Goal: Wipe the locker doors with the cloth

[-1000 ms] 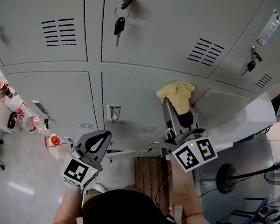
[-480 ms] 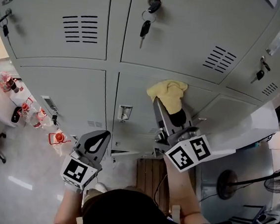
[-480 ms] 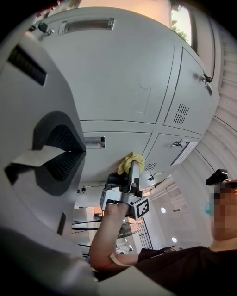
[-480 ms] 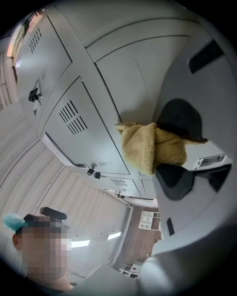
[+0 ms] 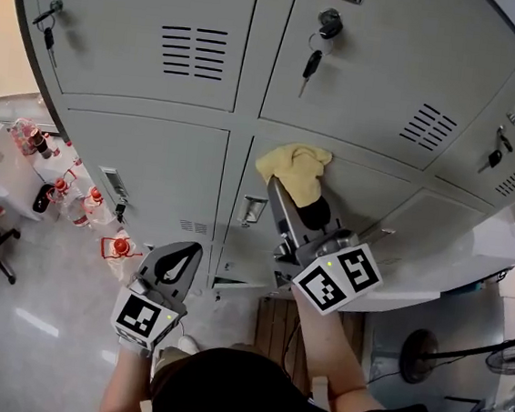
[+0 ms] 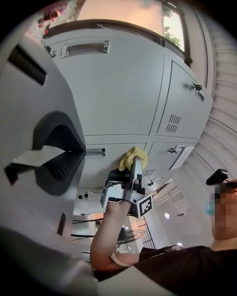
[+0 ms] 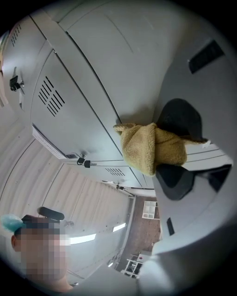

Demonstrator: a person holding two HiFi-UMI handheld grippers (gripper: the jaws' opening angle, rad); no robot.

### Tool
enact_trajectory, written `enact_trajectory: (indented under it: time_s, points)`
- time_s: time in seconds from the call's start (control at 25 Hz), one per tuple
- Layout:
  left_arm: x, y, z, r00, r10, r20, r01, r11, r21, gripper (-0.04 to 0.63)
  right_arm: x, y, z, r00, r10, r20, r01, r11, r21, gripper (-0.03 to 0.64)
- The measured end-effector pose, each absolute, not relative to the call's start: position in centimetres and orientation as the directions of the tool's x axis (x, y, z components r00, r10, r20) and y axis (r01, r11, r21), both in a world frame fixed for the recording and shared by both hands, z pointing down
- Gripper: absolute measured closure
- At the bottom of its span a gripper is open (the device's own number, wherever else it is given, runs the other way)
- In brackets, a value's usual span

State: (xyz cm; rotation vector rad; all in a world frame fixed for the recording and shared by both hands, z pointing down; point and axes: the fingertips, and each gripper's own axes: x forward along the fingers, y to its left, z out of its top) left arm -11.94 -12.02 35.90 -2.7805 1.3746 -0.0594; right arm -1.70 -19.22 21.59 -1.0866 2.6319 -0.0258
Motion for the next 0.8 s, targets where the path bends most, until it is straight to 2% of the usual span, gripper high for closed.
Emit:
enact_trajectory:
  time_s: [0.44,0.8]
  points:
    - [-13.0,-11.2,36.6,0.563,-0.825,0.048,-0.821,-0.565,-0.082,0.588,-5.8,-19.3,22.1,-0.739,-0.634,-0.228,-0.624,0.772,-0.121,0.479]
    - [-11.8,-11.4,37.3,0.550,-0.831,0.089,-0.824,-0.557,-0.109,0.588,-6.0,-19.5,24.0,-0.764,-0.618,-0.184,-0.608,0.786,-0.111,0.477]
